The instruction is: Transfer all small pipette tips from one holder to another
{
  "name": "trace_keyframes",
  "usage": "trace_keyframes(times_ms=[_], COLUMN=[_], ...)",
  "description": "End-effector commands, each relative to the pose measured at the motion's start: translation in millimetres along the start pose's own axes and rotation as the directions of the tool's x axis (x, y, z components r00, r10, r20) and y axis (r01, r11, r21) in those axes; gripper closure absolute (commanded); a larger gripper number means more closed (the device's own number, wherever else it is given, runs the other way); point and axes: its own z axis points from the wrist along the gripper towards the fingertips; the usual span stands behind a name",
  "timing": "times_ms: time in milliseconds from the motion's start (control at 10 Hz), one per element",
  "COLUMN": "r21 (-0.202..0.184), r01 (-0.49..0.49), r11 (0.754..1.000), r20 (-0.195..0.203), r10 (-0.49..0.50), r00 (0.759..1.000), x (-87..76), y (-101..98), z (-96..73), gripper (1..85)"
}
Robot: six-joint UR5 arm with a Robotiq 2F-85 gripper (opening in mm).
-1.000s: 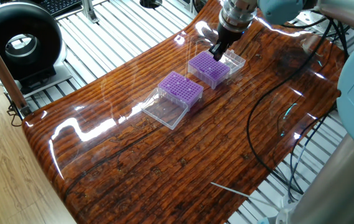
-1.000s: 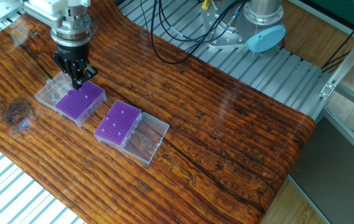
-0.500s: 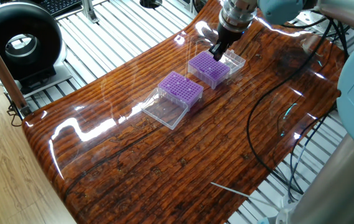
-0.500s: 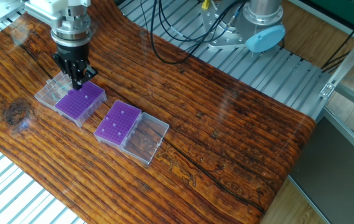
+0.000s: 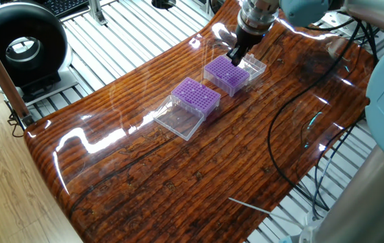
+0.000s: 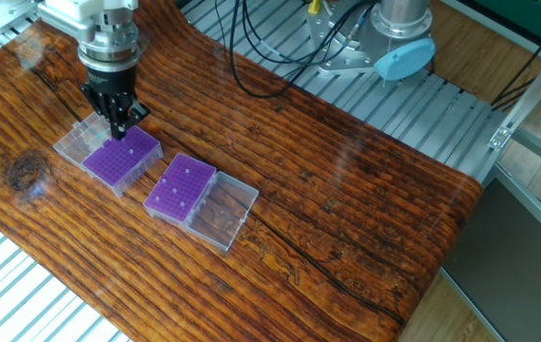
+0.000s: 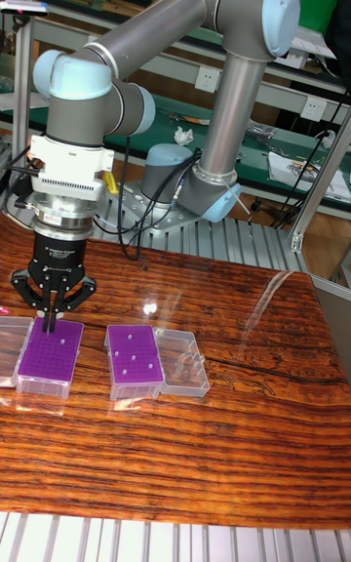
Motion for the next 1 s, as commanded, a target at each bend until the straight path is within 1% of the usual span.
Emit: trace_keyframes(times_ms=[0,100,200,400,500,900], r21=[-0.021,-0.028,-0.053,-0.07,-0.078,-0.083], r01=[-0.023,-0.029,-0.041,-0.019,-0.007,0.014], r11=[1.0,0.999,0.998,0.997,0.997,0.996], r20=[0.009,-0.014,-0.039,-0.041,-0.051,-0.063], r10=[0.023,0.029,0.039,0.016,0.003,-0.019], r00=[1.0,0.999,0.998,0.999,0.999,0.998], x=[-1.6,4.0,10.3,10.9,13.8,17.0], y=[2.5,4.7,11.5,15.4,17.2,17.9], z=[1.0,1.0,0.5,0.6,0.3,0.9], gripper=[84.3,84.3,84.0,75.0,72.0,66.0])
